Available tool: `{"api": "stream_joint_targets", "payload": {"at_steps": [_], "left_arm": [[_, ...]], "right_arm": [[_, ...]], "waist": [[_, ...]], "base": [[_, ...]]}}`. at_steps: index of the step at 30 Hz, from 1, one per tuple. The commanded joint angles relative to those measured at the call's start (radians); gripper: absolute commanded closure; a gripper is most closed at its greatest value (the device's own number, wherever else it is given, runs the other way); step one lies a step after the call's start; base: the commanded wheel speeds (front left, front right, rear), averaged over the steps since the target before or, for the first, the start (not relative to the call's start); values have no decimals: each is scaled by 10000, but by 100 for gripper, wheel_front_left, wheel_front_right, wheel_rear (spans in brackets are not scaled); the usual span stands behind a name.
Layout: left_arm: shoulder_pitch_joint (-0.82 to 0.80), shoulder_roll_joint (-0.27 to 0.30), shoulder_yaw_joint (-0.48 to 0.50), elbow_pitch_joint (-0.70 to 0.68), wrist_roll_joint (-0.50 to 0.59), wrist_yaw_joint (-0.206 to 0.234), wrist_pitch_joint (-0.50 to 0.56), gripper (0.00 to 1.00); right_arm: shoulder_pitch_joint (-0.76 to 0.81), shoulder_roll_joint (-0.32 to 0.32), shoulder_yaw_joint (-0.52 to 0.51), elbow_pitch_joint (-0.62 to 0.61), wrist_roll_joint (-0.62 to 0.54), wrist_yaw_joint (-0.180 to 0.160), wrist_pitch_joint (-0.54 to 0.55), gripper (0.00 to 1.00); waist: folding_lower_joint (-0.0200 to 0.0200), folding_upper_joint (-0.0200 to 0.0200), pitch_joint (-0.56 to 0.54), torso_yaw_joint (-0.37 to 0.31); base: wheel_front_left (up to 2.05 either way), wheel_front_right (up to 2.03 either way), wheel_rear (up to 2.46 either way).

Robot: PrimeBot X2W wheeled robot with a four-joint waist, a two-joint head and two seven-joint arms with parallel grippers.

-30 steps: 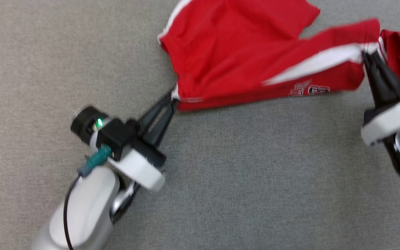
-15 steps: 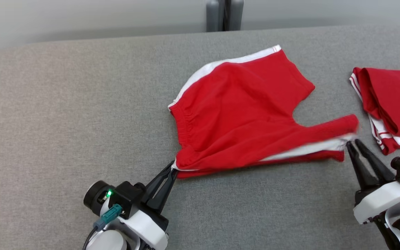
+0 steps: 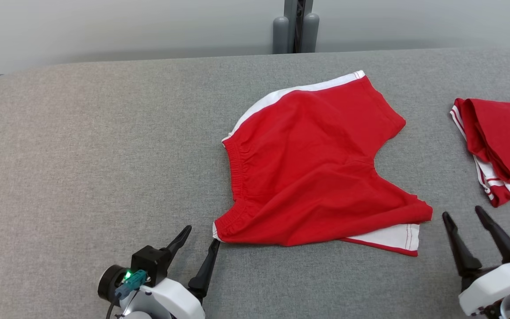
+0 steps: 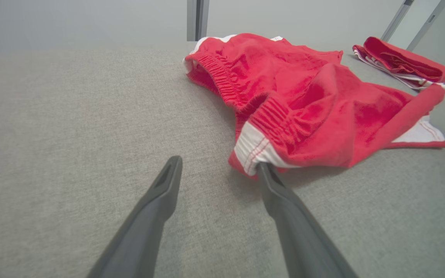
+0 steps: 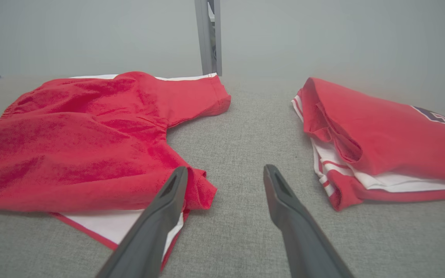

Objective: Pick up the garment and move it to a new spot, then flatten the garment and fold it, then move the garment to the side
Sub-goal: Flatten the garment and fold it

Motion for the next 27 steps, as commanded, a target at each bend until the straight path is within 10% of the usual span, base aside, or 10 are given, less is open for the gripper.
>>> {"api": "stream_joint_targets", "payload": {"at_steps": [1,27], "left_arm": [[66,22,69,60,-106,31,53,0],[3357,-538,2334,-3828,1502,-102,-102,0]], "right_arm": [[208,125,-82,-166,21,2,-42,0],[2595,1719,-317,-1438,-642,2,-40,0]], "waist": [[0,0,-24,18],[0,0,-1401,-165]], "base": [[0,0,0],[0,0,0]]}}
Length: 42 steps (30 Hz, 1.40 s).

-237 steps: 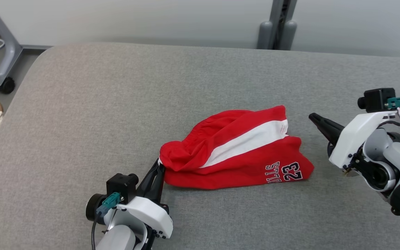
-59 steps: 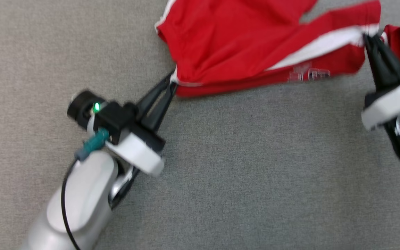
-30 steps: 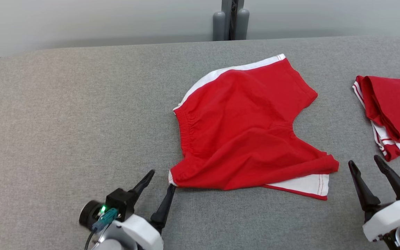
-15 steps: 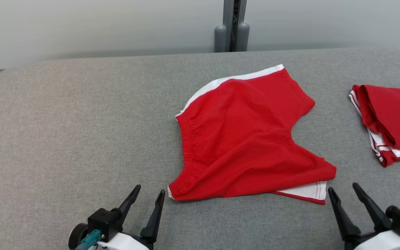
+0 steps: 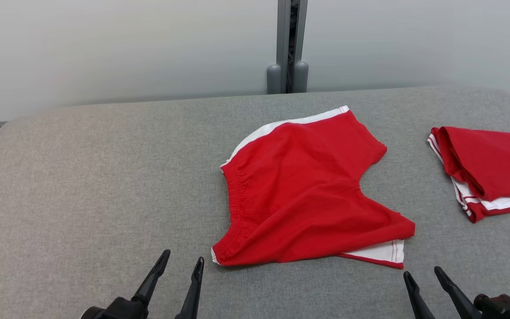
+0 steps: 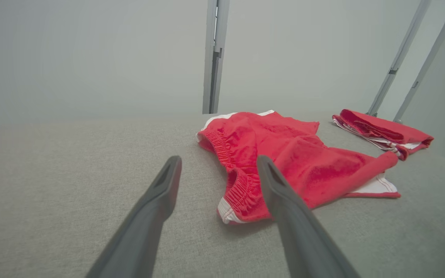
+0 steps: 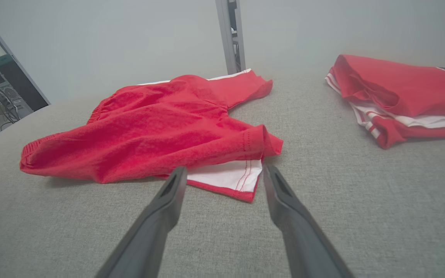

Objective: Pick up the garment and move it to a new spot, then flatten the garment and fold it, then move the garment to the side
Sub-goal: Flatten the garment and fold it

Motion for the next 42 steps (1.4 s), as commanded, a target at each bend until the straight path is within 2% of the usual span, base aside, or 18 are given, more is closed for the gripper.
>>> {"api": "stream_joint_targets", "payload": {"at_steps": [1,4,10,16,24,36,37,38,40,41,42], "left_arm": [[82,25,-26,158,289,-81,-35,0],[11,121,-149,359,560,-133,-37,0],[-769,910,-964,1579,1209,-218,-37,0],[-1838,1590,-1712,2762,1319,-221,-37,0],[-3909,2461,-4055,4472,673,-225,-37,0],[-5386,2823,-6275,5713,-201,-226,-38,0],[-5491,2842,-6475,5760,-285,-226,-38,5],[-5596,2852,-6677,5803,-371,-226,-38,16],[-5787,2885,-7046,5862,-554,-226,-39,51],[-5860,2904,-7237,5887,-646,-227,-38,64],[-5904,2932,-7414,5926,-763,-227,-38,91]], "right_arm": [[59,22,15,80,-78,2,-42,0],[85,59,36,126,-60,2,-41,0],[-113,-4,303,178,21,2,-41,0],[-292,-135,523,125,120,2,-41,0],[-578,-433,737,46,279,2,-41,0],[-810,-435,851,-5,318,2,-42,0],[-838,-425,862,-5,321,2,-42,0],[-856,-425,869,0,324,2,-41,0],[-891,-413,836,3,309,2,-42,0],[-916,-403,827,2,299,2,-42,0],[-934,-401,807,-2,280,2,-41,0]], "waist": [[-1,-1,-149,-37],[-1,-1,-219,-58],[-1,-1,-268,-180],[-1,-1,-98,-294],[-1,-1,168,-601],[-1,-1,404,-1061],[-1,-1,413,-1097],[-1,-1,420,-1129],[-1,-1,429,-1187],[-1,-1,428,-1217],[-1,-1,421,-1245]], "base": [[0,0,0],[0,0,0],[0,0,0],[0,0,0],[0,0,0],[0,0,0],[0,0,0],[0,0,0],[0,0,0],[0,0,0],[0,0,0]]}}
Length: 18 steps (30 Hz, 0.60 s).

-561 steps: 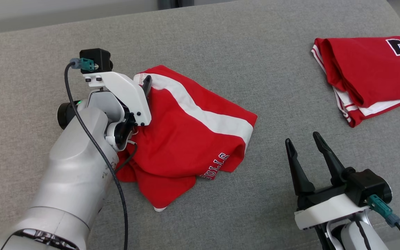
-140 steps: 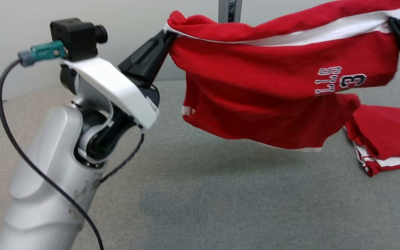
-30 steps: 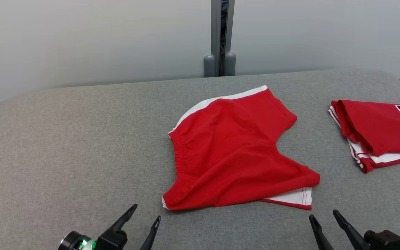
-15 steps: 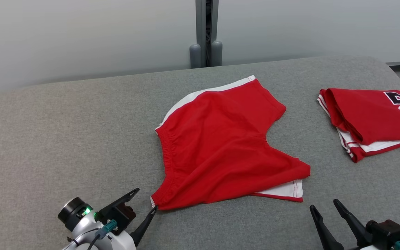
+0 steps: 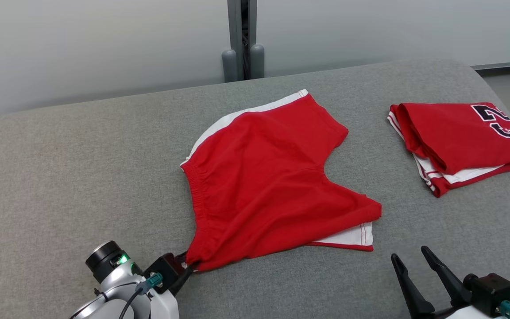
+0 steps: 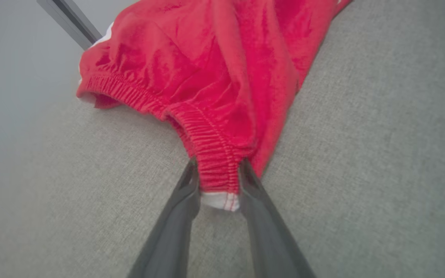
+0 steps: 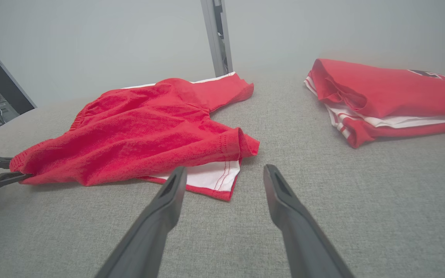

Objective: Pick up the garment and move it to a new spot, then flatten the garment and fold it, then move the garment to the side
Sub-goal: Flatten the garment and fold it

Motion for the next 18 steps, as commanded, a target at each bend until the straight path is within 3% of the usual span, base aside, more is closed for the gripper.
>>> {"api": "stream_joint_targets", "payload": {"at_steps": [1,6,13,18], "left_arm": [[-156,82,-194,68,-190,-6,-36,100],[-312,-64,-692,-316,-1510,-6,-37,100],[-710,-220,-1434,-2262,-4071,-7,141,100],[-1111,-221,-1575,-3611,-5242,-7,518,100]], "right_arm": [[-112,-19,-63,7,-40,2,-40,0],[-120,16,-93,42,-78,2,-39,0],[-23,143,-43,174,-115,2,-39,0],[-4,230,-5,254,-106,2,-39,0]], "waist": [[0,0,-20,-47],[0,0,-100,-177],[0,0,-261,-372],[0,0,-332,-490]], "base": [[0,0,0],[0,0,0],[0,0,0],[0,0,0]]}}
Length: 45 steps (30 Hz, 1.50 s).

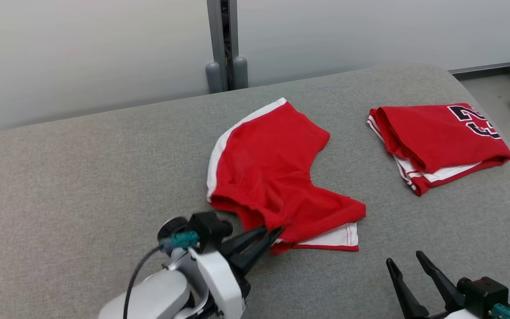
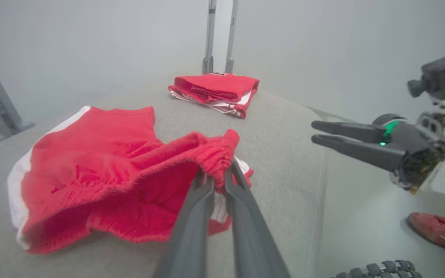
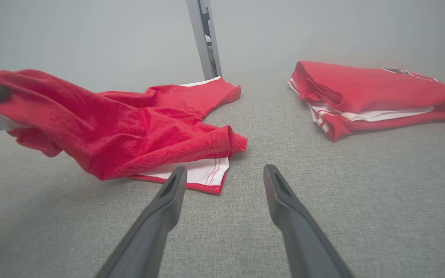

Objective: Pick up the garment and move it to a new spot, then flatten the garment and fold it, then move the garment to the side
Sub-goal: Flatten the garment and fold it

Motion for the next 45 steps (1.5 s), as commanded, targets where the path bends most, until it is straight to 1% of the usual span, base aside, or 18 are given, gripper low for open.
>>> {"api": "stream_joint_targets", "payload": {"at_steps": [1,3,4,6,10,12,14,17,21,23,26,31,32,34,35,36,42,45], "left_arm": [[-162,61,105,-53,-118,-7,15,100],[-341,78,399,-401,-518,65,216,100],[-361,67,592,-499,-778,208,329,100],[-361,144,918,-448,-1162,614,626,100],[-249,411,1540,116,-1712,1661,1068,100],[-182,611,1756,403,-1866,2009,1152,100],[-56,823,1976,720,-2070,2231,1233,100],[30,1125,2137,1214,-2211,2344,1349,100],[115,1307,2344,2035,-2457,2404,1370,100],[135,1299,2413,2427,-2562,2312,1332,98],[74,1236,2441,2942,-2577,2146,1254,98],[-67,1041,2386,3507,-2550,1694,980,90],[-98,1013,2351,3597,-2485,1633,920,85],[-137,915,2312,3776,-2432,1563,762,59],[-162,844,2290,3853,-2392,1554,679,14],[-208,786,2257,3944,-2315,1592,571,0],[-150,570,2312,3978,-1872,1875,-270,0],[203,468,2554,3538,-1535,2190,-567,0]], "right_arm": [[0,-1,-26,5,-17,2,-39,0],[-4,30,3,27,-30,2,-40,0],[-7,47,21,38,-41,2,-39,0],[-24,81,80,58,-53,2,-39,0],[-143,141,211,83,-20,2,-39,0],[-161,175,218,106,25,2,-41,0],[-170,195,214,140,24,2,-39,0],[-195,220,226,205,30,2,-41,0],[-330,274,325,321,-3,2,-39,0],[-388,287,381,365,-13,2,-41,0],[-478,290,522,441,-26,2,-39,0],[-1000,369,1052,621,-59,2,-39,0],[-1167,381,1197,696,-49,2,-41,0],[-1546,395,1607,917,-78,2,-39,0],[-1744,414,1776,1042,-19,2,-41,0],[-1935,417,1958,1178,36,2,-41,0],[-2674,407,2571,1690,245,2,-39,0],[-2922,354,2695,1901,329,2,-41,0]], "waist": [[0,-1,-16,-22],[0,-1,-35,-68],[0,-1,-43,-90],[0,-1,-52,-147],[0,-1,22,-250],[0,-1,91,-263],[0,-1,161,-247],[0,-1,273,-198],[0,-1,376,-115],[0,-1,419,-75],[0,-1,466,-22],[0,-1,515,12],[0,-1,519,17],[0,-1,517,43],[0,-1,504,75],[0,-1,488,122],[0,-1,439,427],[0,-1,413,717]], "base": [[0,0,0],[0,0,0],[0,0,0],[0,0,0],[0,0,0],[0,0,0],[0,0,0],[0,0,0],[0,0,0],[0,0,0],[0,0,0],[0,0,0],[0,0,0],[0,0,0],[0,0,0],[0,0,0],[0,0,0],[0,0,0]]}}
